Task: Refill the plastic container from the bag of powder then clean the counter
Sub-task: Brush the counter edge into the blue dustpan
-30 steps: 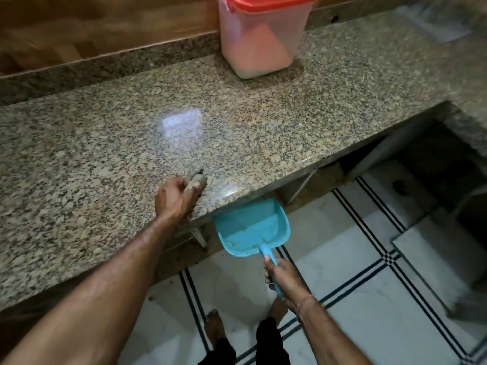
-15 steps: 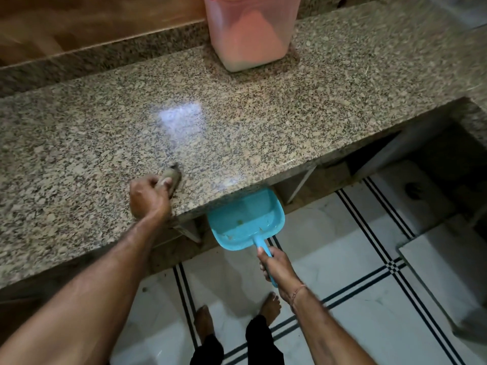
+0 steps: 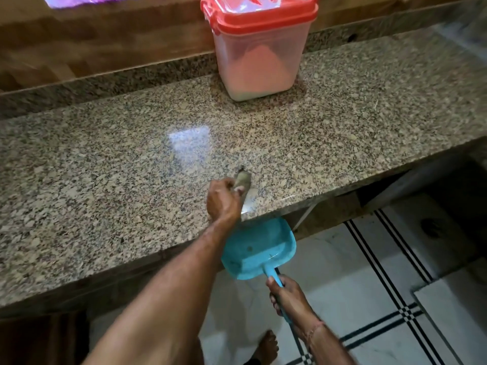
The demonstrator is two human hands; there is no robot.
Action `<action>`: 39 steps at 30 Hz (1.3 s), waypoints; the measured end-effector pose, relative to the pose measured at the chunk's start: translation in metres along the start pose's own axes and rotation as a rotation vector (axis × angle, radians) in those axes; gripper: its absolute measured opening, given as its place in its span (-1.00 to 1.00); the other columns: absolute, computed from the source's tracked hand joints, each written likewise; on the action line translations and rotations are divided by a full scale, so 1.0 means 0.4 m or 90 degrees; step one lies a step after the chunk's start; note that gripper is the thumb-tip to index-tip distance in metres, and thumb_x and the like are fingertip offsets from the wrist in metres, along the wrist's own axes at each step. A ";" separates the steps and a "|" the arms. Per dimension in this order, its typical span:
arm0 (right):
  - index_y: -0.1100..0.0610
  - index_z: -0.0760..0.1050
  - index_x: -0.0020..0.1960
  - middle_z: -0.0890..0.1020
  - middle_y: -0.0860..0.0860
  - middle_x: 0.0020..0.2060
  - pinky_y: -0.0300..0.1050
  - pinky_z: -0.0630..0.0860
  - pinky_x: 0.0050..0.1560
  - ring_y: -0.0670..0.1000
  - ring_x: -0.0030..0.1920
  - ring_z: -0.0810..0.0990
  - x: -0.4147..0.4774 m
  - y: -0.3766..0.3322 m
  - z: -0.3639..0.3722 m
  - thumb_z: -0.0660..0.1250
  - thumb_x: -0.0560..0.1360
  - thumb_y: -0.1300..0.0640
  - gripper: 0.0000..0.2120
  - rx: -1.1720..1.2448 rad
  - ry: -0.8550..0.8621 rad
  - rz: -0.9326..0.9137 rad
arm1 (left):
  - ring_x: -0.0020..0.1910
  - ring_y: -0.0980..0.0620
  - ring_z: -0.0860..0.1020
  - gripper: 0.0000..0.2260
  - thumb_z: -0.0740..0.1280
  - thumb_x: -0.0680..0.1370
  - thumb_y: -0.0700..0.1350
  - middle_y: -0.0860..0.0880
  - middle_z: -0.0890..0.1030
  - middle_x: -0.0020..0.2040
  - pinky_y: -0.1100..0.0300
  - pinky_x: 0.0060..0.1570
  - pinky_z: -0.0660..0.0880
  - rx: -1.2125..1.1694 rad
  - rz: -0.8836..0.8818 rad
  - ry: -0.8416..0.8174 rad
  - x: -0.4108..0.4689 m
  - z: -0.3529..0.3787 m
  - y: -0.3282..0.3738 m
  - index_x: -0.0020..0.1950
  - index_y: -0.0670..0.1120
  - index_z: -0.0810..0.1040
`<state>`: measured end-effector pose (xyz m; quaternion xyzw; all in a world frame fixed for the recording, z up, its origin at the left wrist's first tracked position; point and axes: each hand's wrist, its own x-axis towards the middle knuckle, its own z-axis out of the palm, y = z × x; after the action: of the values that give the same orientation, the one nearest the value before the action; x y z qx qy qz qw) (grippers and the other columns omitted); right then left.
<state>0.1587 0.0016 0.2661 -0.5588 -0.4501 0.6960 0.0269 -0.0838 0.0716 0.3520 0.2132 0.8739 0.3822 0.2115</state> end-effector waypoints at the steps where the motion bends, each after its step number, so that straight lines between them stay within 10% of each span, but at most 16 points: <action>1: 0.10 0.53 -0.04 0.47 0.00 -0.36 -0.21 0.31 -0.39 -0.09 -0.42 0.37 0.001 -0.011 -0.006 0.26 0.66 -0.01 -0.79 0.002 -0.004 -0.004 | -0.18 0.05 0.61 -0.90 0.41 0.59 -0.06 -0.02 0.65 -0.04 0.12 -0.24 0.64 -0.032 -0.027 0.013 0.013 -0.034 -0.005 0.09 -0.01 0.63; 5: 0.08 0.53 -0.02 0.45 0.02 -0.33 -0.22 0.33 -0.37 -0.10 -0.40 0.37 0.003 -0.047 -0.032 0.24 0.67 0.00 -0.81 0.017 -0.013 -0.026 | -0.24 -0.01 0.59 -0.82 0.36 0.62 0.02 -0.12 0.61 0.06 0.19 -0.50 0.47 0.090 -0.139 0.166 0.071 -0.258 -0.145 0.13 -0.05 0.56; 9: 0.07 0.52 -0.07 0.47 0.03 -0.34 -0.19 0.35 -0.36 -0.09 -0.41 0.39 0.020 -0.050 -0.045 0.25 0.66 0.00 -0.80 0.027 -0.010 -0.018 | -0.09 -0.16 0.54 -0.79 0.38 0.59 -0.05 -0.17 0.50 0.13 -0.01 -0.19 0.58 0.284 -0.206 0.221 0.060 -0.345 -0.265 0.21 -0.06 0.56; 16: 0.12 0.49 -0.06 0.47 0.02 -0.36 -0.18 0.35 -0.35 -0.08 -0.41 0.38 0.023 -0.031 -0.032 0.26 0.66 0.01 -0.79 0.009 -0.022 0.006 | -0.32 0.21 0.42 -0.85 0.28 0.67 0.02 0.11 0.52 -0.09 0.40 -0.51 0.24 0.198 -0.054 0.121 -0.066 -0.053 -0.082 0.17 0.03 0.57; 20: 0.12 0.51 -0.02 0.47 0.01 -0.39 -0.20 0.34 -0.38 -0.07 -0.43 0.38 0.014 -0.031 -0.029 0.25 0.67 0.04 -0.82 0.003 -0.010 0.015 | -0.13 0.08 0.44 -0.80 0.32 0.65 -0.03 -0.05 0.50 0.18 0.34 -0.34 0.32 0.188 0.026 0.001 -0.071 0.070 0.050 0.27 0.01 0.56; 25: 0.10 0.48 -0.05 0.47 -0.02 -0.40 -0.21 0.33 -0.39 -0.07 -0.44 0.37 0.011 -0.047 -0.038 0.25 0.67 0.02 -0.82 0.021 0.003 0.018 | -0.33 0.19 0.52 -0.90 0.38 0.62 0.01 0.07 0.62 -0.18 0.39 -0.52 0.31 0.059 -0.018 -0.013 -0.020 0.062 0.074 0.06 0.03 0.64; 32: 0.08 0.52 -0.03 0.52 0.01 -0.31 -0.22 0.38 -0.37 -0.09 -0.41 0.42 0.009 -0.067 -0.071 0.27 0.65 0.00 -0.82 0.031 0.021 0.001 | -0.30 0.07 0.45 -0.90 0.42 0.59 -0.08 -0.08 0.66 -0.02 0.27 -0.45 0.20 0.208 -0.119 0.107 0.026 -0.098 -0.035 0.10 -0.02 0.64; 39: 0.10 0.54 -0.03 0.57 0.00 -0.36 -0.22 0.33 -0.40 -0.08 -0.44 0.40 -0.003 -0.052 -0.094 0.27 0.65 0.05 -0.84 0.059 0.032 -0.003 | -0.25 0.12 0.37 -0.90 0.34 0.63 -0.01 0.10 0.42 -0.04 0.27 -0.29 0.24 0.165 0.040 -0.034 -0.082 0.156 0.109 0.12 0.01 0.55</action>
<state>0.1794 0.0358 0.2818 -0.5732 -0.4181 0.7016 0.0659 -0.0144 0.1171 0.3531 0.2758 0.9029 0.2671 0.1932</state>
